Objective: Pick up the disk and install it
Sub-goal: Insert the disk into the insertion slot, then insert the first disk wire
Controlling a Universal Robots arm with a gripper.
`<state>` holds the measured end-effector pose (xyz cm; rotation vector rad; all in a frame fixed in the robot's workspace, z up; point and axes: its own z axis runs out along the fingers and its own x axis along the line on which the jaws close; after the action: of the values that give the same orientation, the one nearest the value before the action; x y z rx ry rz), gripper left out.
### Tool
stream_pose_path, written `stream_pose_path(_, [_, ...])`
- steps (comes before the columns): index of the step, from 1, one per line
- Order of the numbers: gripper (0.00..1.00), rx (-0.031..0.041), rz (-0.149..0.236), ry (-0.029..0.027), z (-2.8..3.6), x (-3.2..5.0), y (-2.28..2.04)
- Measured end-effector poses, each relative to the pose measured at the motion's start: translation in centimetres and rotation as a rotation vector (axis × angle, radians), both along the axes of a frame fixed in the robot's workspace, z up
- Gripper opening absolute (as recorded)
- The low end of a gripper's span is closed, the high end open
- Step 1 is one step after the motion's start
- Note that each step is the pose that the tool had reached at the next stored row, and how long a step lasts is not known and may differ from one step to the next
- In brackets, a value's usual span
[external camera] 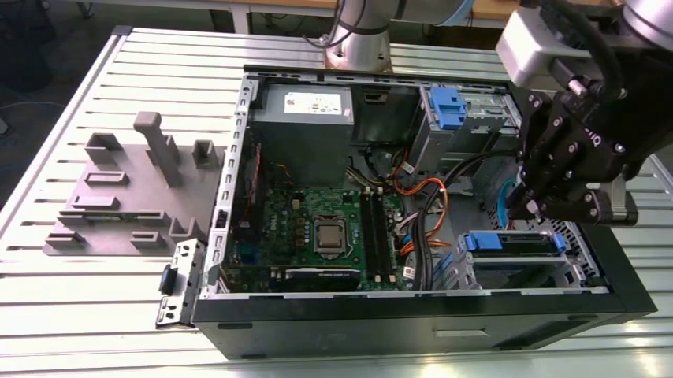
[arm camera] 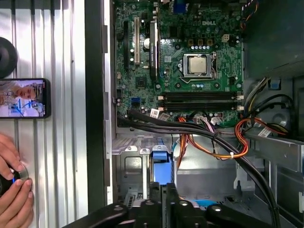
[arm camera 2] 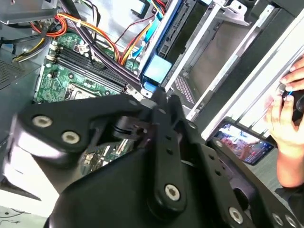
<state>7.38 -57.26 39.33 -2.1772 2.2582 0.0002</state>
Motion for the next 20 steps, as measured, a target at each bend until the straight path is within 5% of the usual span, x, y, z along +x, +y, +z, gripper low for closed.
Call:
stream_pose_path(4, [0.11,0.0,0.0,0.0,-0.72,0.0,-0.01])
stream_pose_path(13, [0.11,0.0,0.0,-0.0022,-0.86,0.0,-0.01])
stream_pose_path(15, [0.11,0.0,0.0,-0.0185,-0.86,0.0,-0.01])
stream_pose_path(20, [0.11,-0.0001,0.0,-0.0189,-0.86,0.0,-0.01])
